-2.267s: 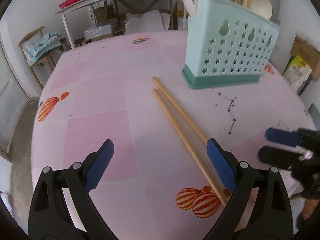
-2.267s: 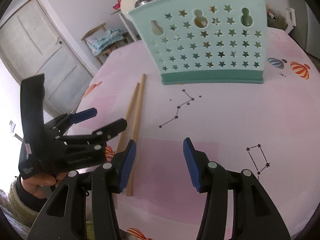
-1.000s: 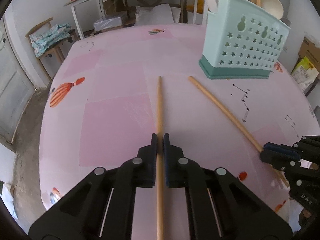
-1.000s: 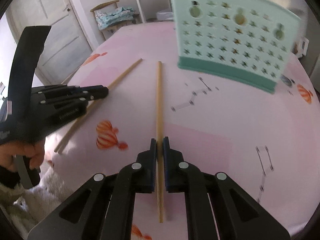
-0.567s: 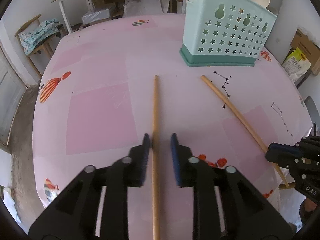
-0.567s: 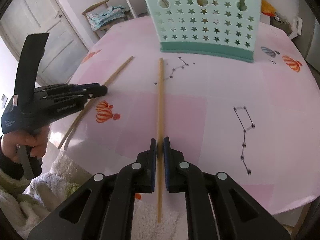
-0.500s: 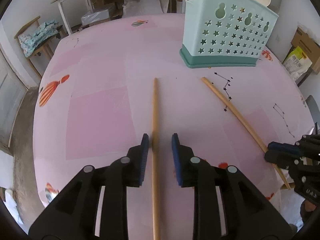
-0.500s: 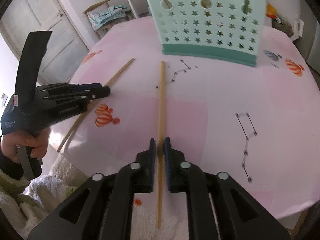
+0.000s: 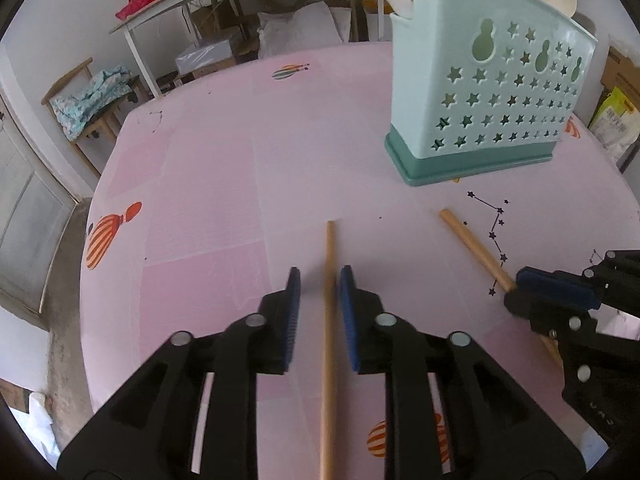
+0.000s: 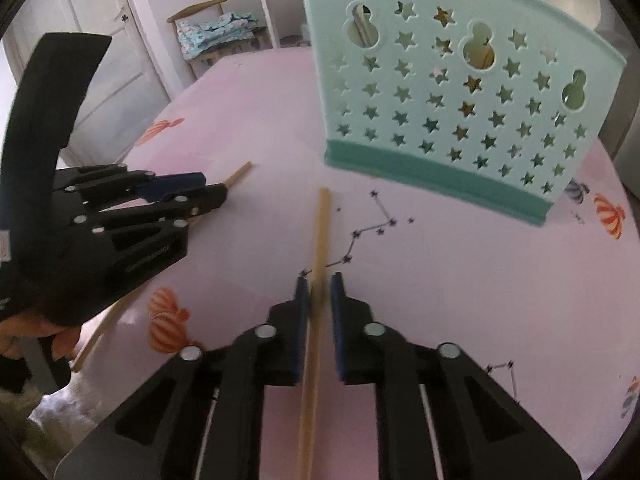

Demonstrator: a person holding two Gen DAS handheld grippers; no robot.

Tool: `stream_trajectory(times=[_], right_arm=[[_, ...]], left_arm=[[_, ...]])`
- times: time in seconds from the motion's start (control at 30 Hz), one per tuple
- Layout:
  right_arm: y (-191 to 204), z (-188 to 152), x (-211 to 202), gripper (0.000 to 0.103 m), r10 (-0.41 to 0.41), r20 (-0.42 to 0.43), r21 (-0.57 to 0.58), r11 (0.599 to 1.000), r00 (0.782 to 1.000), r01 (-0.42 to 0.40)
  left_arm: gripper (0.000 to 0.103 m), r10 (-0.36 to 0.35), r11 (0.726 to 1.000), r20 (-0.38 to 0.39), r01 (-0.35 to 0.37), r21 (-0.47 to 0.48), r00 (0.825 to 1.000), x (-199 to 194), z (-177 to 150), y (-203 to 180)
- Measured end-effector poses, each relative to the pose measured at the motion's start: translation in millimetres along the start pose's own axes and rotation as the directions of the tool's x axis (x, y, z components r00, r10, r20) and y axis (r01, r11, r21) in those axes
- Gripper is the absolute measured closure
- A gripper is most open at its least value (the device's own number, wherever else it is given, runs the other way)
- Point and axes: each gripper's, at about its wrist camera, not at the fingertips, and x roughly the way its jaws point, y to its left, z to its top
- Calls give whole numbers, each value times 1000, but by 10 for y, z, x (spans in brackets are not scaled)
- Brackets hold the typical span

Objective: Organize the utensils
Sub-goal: 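Lift both held chopsticks off the table toward the green holder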

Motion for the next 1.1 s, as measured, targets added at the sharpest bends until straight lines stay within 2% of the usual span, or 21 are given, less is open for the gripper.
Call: stream_trajectory(times=[0.17, 0.37, 1.1], right_arm=[[-96, -44, -48, 96, -7, 0, 36, 999, 1000, 7], [-202, -117, -114, 96, -5, -1, 75, 997, 1000, 5], [-197, -160, -142, 96, -7, -1, 77, 997, 1000, 7]], left_arm=[[94, 31, 999, 9, -31, 36, 999, -27, -15, -89], [95, 39, 998, 18, -40, 45, 999, -59, -48, -139], [98, 34, 998, 33, -35, 53, 999, -7, 10, -127]])
